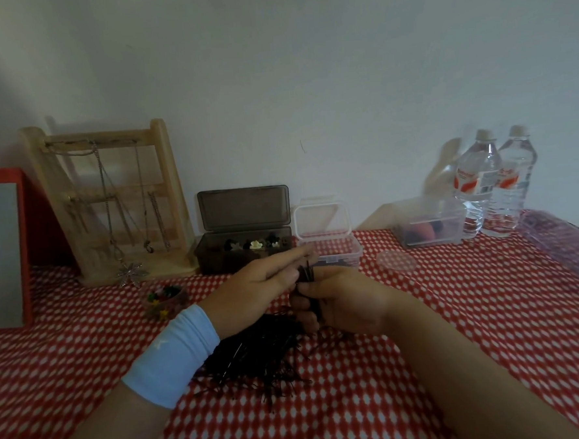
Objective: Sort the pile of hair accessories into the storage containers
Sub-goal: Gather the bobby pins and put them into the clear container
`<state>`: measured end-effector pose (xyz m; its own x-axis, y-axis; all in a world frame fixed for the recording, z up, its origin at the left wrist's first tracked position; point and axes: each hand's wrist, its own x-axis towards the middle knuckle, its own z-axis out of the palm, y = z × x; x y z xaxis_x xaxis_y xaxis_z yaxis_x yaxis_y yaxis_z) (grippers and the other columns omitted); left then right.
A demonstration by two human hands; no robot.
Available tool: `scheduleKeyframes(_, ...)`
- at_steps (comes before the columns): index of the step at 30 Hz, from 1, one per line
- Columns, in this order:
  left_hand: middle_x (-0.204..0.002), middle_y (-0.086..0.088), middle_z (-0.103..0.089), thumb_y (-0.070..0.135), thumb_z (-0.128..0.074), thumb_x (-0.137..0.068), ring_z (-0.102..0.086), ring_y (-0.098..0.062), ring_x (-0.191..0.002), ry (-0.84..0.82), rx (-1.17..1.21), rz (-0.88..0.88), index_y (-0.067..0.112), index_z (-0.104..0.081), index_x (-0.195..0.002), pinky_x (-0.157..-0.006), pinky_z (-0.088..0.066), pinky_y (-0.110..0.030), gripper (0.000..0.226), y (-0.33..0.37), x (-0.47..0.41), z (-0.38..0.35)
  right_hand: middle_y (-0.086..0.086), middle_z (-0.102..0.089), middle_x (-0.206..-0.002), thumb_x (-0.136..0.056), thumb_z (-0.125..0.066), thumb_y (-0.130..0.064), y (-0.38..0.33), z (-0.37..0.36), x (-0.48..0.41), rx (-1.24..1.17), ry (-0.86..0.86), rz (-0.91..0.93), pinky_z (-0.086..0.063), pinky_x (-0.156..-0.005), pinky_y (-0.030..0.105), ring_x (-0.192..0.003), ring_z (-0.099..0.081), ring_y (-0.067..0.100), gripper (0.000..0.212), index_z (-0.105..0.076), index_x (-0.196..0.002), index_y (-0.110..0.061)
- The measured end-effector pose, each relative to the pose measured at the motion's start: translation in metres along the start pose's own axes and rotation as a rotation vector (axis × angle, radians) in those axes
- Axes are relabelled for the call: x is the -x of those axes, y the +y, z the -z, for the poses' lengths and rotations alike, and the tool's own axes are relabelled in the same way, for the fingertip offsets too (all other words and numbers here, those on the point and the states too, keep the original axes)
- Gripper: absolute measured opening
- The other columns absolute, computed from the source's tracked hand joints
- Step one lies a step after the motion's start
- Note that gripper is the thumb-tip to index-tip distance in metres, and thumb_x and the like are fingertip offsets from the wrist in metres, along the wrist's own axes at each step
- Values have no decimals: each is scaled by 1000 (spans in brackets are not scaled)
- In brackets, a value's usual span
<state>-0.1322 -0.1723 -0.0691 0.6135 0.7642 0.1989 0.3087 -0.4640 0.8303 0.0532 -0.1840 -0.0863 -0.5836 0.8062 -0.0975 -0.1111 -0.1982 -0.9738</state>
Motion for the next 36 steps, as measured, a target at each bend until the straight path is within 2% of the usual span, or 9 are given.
scheduleKeyframes(5,-154,22,-25,21,-39,-105,-15,8,-144,-18,-244,-40,34,-35,-145,-120,-10,-17,43,-5,-3,-3,5,-53,-79,-103,-42,-7,2,3,-3,75,24,29,-42,-63,30,-66,-49,17,16,-58,-109,-6)
scheduleKeyframes(8,-150,22,-33,27,-38,-105,-23,8,-141,-39,-291,-12,36,-40,-143,-118,-15,-15,39,-5,-2,-1,6,-55,-80,-102,-42,-5,4,4,-2,104,2,-5,-43,-67,32,-69,-51,17,19,-60,-109,-8)
scheduleKeyframes(10,-148,19,-42,31,-39,-104,-34,5,-137,-11,-186,4,37,-46,-140,-118,-25,-25,37,-5,-1,1,3,-53,-77,-102,-41,-6,3,2,-1,64,5,1,-43,-67,31,-69,-50,17,19,-59,-100,-10)
scheduleKeyframes(13,-139,9,-57,35,-42,-102,-52,-8,-128,196,248,49,36,-57,-131,-107,-42,-31,33,-1,-5,-2,1,-44,-73,-102,-41,-11,-1,2,-4,-138,31,121,-40,-63,27,-67,-43,16,15,-53,-93,-14)
scheduleKeyframes(16,-120,-10,-69,21,-43,-103,-66,-24,-110,270,599,262,19,-62,-123,-93,-54,-37,28,5,-8,-7,2,-42,-75,-101,-38,-8,-6,9,-9,-366,142,326,-40,-63,28,-65,-42,15,15,-50,-93,-14)
scheduleKeyframes(20,-103,-8,-75,12,-59,-95,-72,-24,-95,50,509,393,10,-66,-116,-79,-58,-31,22,11,-3,-20,3,-50,-80,-104,-35,-6,-9,14,-9,-417,248,482,-43,-64,29,-65,-44,15,18,-50,-98,-13)
scheduleKeyframes(25,-85,-9,-75,3,-64,-90,-71,-17,-72,170,624,439,3,-69,-106,-61,-56,-21,17,6,-5,-29,8,-56,-86,-105,-32,-3,-8,4,-9,-375,212,523,-53,-68,29,-67,-46,16,21,-50,-98,-11)
scheduleKeyframes(32,-95,-12,-74,11,-60,-95,-71,-19,-74,190,684,513,3,-69,-107,-61,-58,-24,17,8,-5,-27,2,-46,-71,-106,-33,-5,-4,-3,-14,-234,271,467,-51,-88,37,-64,-46,17,21,-50,-95,-11)
scheduleKeyframes(36,-113,-25,-67,10,-52,-97,-68,-32,-100,230,1024,574,-6,-61,-115,-79,-60,-39,26,12,-8,-20,0,-43,-69,-107,-32,-5,-10,-3,-9,-238,331,519,-55,-76,30,-63,-45,14,20,-47,-96,-11)
